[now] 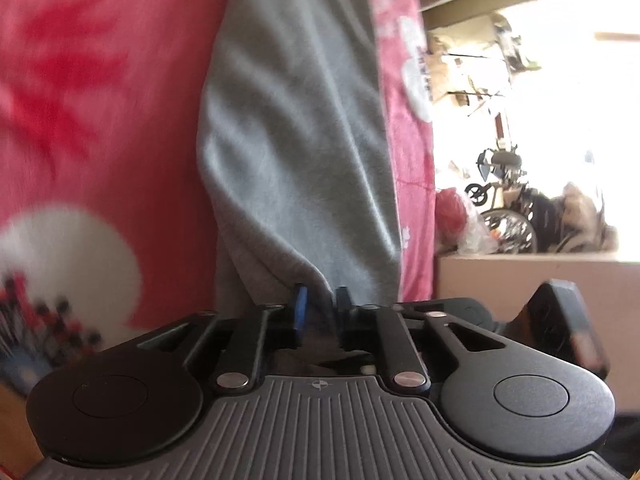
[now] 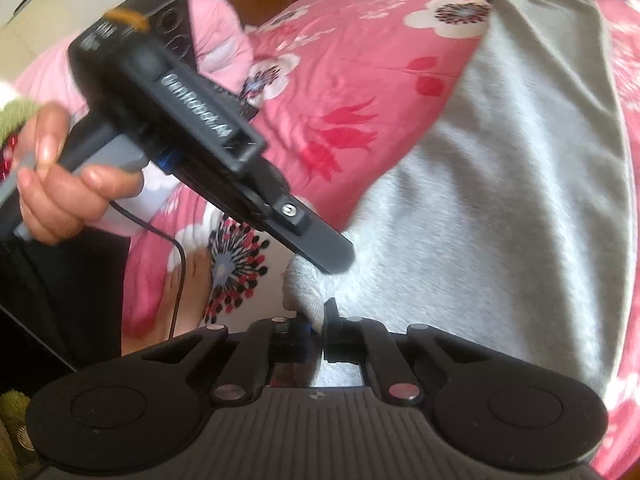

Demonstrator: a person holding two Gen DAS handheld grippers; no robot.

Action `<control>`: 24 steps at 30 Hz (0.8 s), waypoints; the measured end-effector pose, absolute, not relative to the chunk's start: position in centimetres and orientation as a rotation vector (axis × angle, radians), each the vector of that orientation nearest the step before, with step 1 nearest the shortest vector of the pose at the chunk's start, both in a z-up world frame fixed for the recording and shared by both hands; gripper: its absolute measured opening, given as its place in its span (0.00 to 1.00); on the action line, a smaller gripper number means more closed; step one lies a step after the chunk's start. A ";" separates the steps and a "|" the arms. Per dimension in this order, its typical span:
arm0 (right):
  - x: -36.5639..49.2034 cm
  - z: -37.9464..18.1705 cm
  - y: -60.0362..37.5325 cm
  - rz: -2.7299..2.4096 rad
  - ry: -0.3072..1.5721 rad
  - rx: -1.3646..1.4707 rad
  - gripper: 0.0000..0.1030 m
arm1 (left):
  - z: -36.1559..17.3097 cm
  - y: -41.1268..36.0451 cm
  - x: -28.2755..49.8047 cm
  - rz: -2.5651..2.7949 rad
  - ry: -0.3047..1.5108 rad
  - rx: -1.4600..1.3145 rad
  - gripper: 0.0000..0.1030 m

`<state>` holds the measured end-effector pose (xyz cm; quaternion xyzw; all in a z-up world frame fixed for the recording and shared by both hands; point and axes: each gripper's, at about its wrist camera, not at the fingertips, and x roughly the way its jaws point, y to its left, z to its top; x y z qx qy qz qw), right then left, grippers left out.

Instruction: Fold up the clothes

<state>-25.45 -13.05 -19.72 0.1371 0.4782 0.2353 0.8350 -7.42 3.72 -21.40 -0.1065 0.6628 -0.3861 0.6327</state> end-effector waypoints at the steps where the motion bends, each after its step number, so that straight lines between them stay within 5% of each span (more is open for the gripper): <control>1: -25.5 -19.7 -13.4 0.488 1.009 0.307 0.04 | -21.0 3.7 -7.6 -0.903 1.474 -0.198 0.20; 10: -26.9 -18.9 -17.9 0.375 0.910 0.519 0.04 | -21.1 3.9 -9.8 -0.993 1.246 0.290 0.36; 17: -27.4 -18.9 -19.4 0.337 0.843 0.600 0.04 | -22.8 3.6 -7.9 -0.919 1.389 0.089 0.47; 24: -28.0 -17.8 -19.9 0.352 0.749 0.608 0.04 | -24.1 -0.2 -8.5 -0.896 1.266 0.295 0.48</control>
